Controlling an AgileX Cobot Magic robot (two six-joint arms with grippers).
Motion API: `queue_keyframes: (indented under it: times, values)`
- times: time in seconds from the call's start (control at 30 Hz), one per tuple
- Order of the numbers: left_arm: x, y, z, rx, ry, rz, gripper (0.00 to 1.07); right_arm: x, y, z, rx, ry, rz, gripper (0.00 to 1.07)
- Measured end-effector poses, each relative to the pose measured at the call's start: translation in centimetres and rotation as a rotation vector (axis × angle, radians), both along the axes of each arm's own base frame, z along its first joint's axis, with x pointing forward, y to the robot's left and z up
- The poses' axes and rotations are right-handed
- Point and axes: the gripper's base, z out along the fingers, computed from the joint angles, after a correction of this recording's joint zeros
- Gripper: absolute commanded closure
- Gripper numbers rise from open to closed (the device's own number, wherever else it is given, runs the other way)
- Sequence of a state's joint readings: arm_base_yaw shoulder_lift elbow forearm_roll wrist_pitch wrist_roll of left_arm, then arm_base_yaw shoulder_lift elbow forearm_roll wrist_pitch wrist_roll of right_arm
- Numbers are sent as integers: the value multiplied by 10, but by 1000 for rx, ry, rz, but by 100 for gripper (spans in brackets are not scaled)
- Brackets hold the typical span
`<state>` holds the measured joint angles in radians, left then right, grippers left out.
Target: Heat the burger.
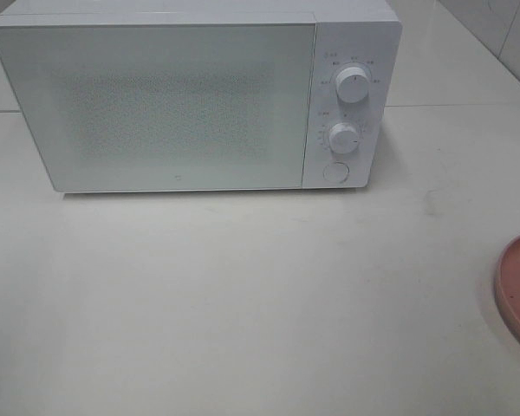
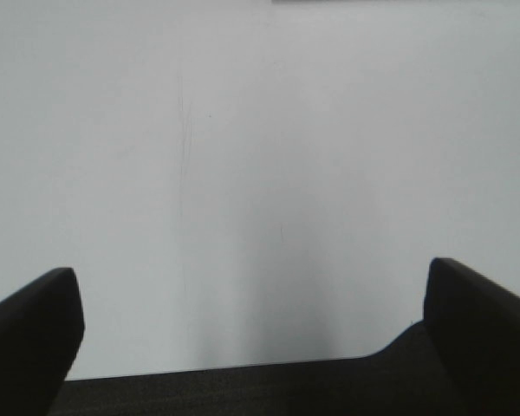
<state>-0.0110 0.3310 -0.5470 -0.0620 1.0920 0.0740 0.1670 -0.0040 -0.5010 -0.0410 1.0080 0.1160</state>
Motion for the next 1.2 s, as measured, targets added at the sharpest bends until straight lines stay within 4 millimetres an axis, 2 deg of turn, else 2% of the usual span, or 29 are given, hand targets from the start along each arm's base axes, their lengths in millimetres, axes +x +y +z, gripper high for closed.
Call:
queue_keyframes:
  times: [0.2, 0.5, 1.2]
  values:
    - [-27, 0, -2, -1, -156, 1, 7, 0, 0, 0, 0, 0, 0, 32]
    - [-49, 1, -2, -3, -303, 1, 7, 0, 0, 0, 0, 0, 0, 32]
    - [-51, 0, -2, -10, -315, 2, 7, 0, 0, 0, 0, 0, 0, 32]
